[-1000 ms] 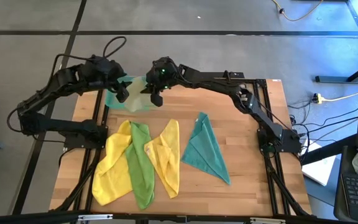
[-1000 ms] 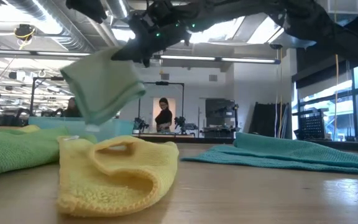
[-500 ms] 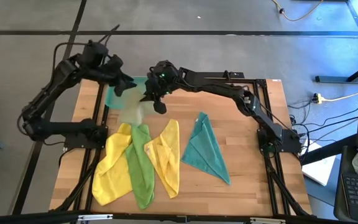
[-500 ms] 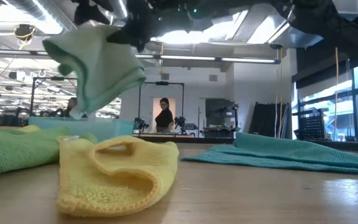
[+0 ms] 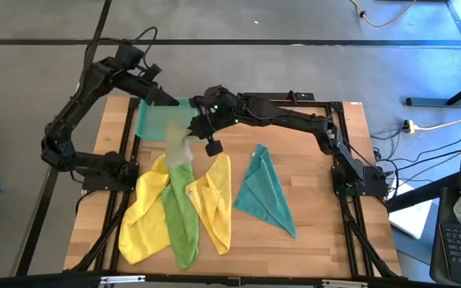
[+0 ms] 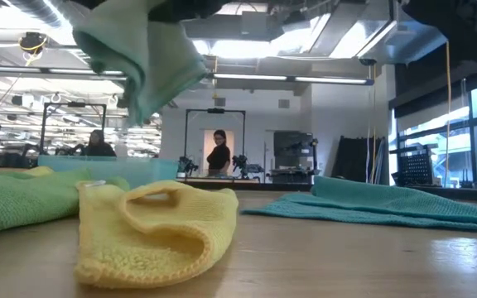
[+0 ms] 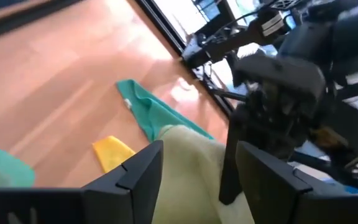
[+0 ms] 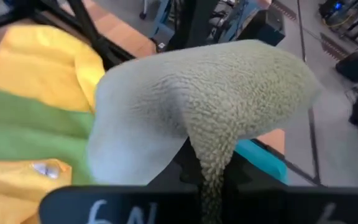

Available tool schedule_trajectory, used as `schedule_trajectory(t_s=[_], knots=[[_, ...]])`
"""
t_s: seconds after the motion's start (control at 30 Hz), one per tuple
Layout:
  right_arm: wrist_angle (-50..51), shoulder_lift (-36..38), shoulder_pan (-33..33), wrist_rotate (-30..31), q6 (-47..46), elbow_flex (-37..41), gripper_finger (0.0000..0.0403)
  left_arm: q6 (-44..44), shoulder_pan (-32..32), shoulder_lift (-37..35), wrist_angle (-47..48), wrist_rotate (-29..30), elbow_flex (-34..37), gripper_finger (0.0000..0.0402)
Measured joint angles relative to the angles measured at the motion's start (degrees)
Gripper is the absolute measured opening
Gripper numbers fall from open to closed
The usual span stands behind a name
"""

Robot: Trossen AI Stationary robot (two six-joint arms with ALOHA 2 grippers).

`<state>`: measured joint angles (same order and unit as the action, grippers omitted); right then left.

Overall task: Fold microfiber towels
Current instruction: Put the light green microfiber cloth into the blue bin

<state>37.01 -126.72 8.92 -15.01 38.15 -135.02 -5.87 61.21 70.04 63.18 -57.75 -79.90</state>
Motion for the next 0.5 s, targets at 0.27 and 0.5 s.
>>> schedule_trajectory(t_s=[0.27, 0.5], knots=[[4.6, 1.2, -0.6, 5.9, 0.9, 0.0, 0.0012, -1.3, -3.5, 0.4, 0.1, -0.3, 0.0, 0.0214], [8.8, 3.1, 0.8, 7.1, -1.5, 0.0, 0.0012, -1.2, -8.1, -0.1, -1.3, 6.5, 0.0, 0.0242]])
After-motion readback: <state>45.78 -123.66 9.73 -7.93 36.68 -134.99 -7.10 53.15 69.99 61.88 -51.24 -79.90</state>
